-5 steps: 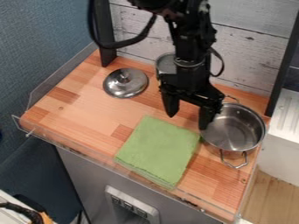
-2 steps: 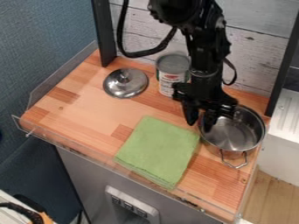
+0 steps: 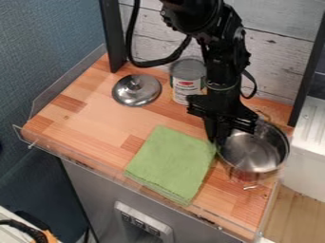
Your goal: Move the silver pot to the lower left corner of the table
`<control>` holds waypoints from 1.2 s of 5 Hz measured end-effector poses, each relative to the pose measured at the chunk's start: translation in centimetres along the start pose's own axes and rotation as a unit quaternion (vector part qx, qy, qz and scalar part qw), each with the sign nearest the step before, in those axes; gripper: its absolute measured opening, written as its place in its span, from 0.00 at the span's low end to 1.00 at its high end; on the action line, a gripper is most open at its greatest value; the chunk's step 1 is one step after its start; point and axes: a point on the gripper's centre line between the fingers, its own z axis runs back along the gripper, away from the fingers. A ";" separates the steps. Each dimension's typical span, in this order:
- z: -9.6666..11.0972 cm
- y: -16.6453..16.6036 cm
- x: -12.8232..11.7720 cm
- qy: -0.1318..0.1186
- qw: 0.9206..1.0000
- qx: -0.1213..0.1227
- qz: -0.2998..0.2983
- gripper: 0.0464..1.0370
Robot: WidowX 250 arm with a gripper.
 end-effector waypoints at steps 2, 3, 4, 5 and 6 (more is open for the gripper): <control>6.3 -0.4 1.5 -0.073 0.996 -0.046 0.012 0.02; 10.0 3.6 1.1 -0.119 0.989 -0.060 0.061 0.02; 11.1 7.6 -0.8 -0.104 0.989 -0.031 0.097 0.02; 11.1 12.8 -3.4 -0.066 0.983 0.011 0.171 0.02; 9.2 17.0 -5.7 -0.018 0.978 0.043 0.205 0.02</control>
